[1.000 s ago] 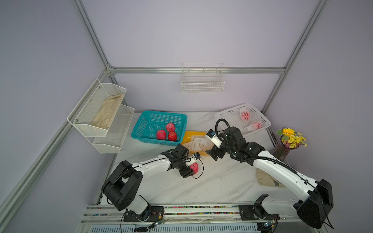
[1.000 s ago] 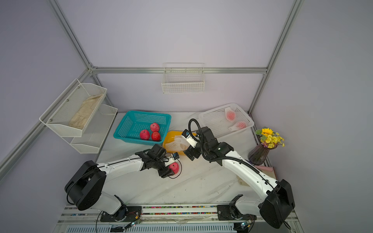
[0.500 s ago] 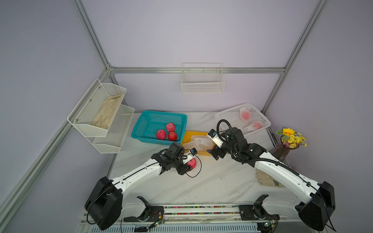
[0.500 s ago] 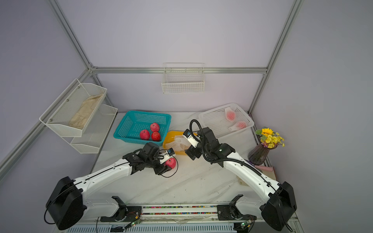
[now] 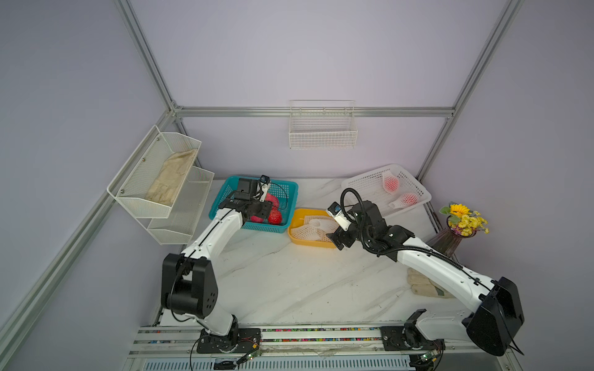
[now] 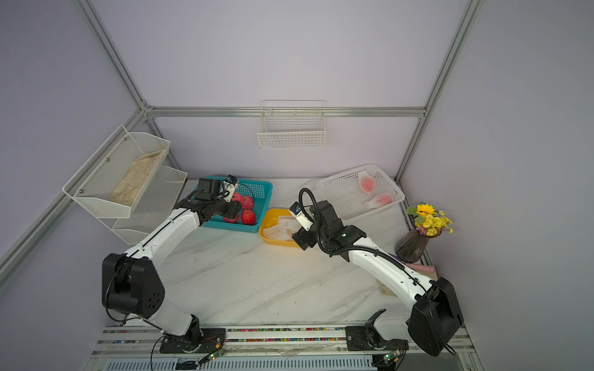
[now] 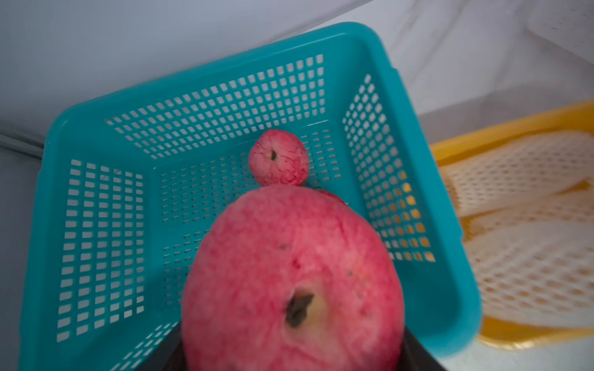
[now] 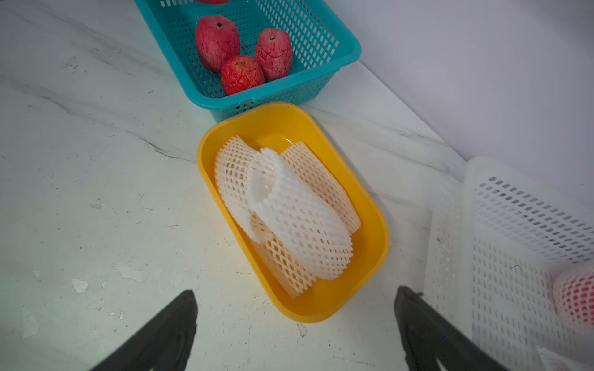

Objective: Remove foam nets from apples
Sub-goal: Place the apple in the basket.

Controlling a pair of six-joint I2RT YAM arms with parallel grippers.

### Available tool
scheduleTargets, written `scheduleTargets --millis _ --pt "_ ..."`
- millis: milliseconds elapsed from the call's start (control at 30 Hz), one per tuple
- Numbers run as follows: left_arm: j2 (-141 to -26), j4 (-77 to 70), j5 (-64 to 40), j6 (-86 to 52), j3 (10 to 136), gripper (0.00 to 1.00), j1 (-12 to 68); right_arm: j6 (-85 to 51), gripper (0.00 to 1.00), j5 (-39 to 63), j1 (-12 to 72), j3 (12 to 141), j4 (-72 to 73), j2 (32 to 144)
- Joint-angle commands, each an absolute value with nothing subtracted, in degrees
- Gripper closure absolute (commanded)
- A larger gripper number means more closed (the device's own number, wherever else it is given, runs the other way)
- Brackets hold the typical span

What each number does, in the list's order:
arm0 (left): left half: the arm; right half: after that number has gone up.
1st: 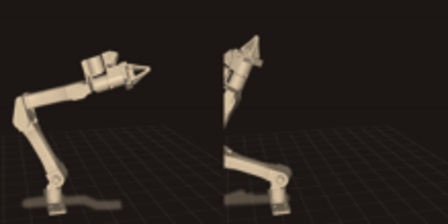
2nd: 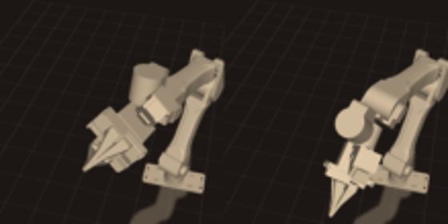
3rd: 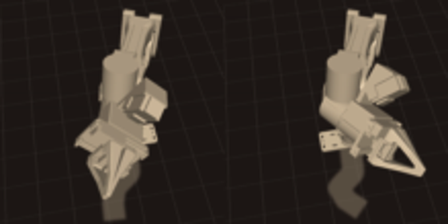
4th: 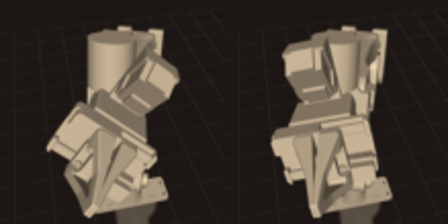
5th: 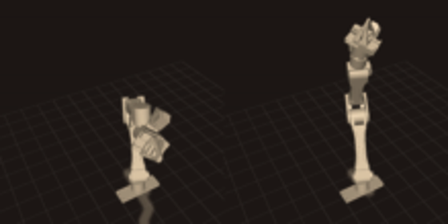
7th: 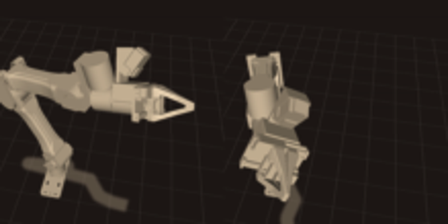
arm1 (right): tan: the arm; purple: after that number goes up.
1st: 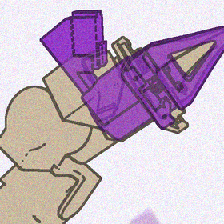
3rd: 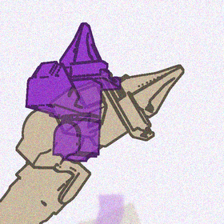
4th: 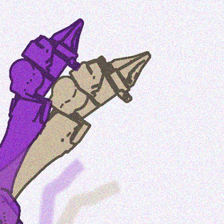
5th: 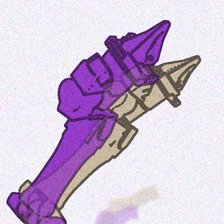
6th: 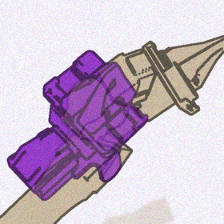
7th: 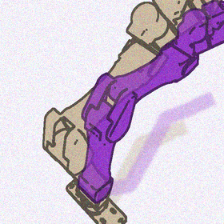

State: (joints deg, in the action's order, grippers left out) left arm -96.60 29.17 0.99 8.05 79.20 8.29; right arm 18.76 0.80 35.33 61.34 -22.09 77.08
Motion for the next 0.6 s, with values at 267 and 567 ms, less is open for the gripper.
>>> scheduleTargets --millis 267,567 --pt "-118.31 30.06 1.72 3.19 98.4 0.62 -0.89 16.54 0.03 -0.7 30.25 63.8 -16.92 81.82" --pt "-123.23 30.5 2.24 1.07 99.59 0.47 -1.21 17.49 0.03 -0.6 25.12 68.19 -16.61 87.34"
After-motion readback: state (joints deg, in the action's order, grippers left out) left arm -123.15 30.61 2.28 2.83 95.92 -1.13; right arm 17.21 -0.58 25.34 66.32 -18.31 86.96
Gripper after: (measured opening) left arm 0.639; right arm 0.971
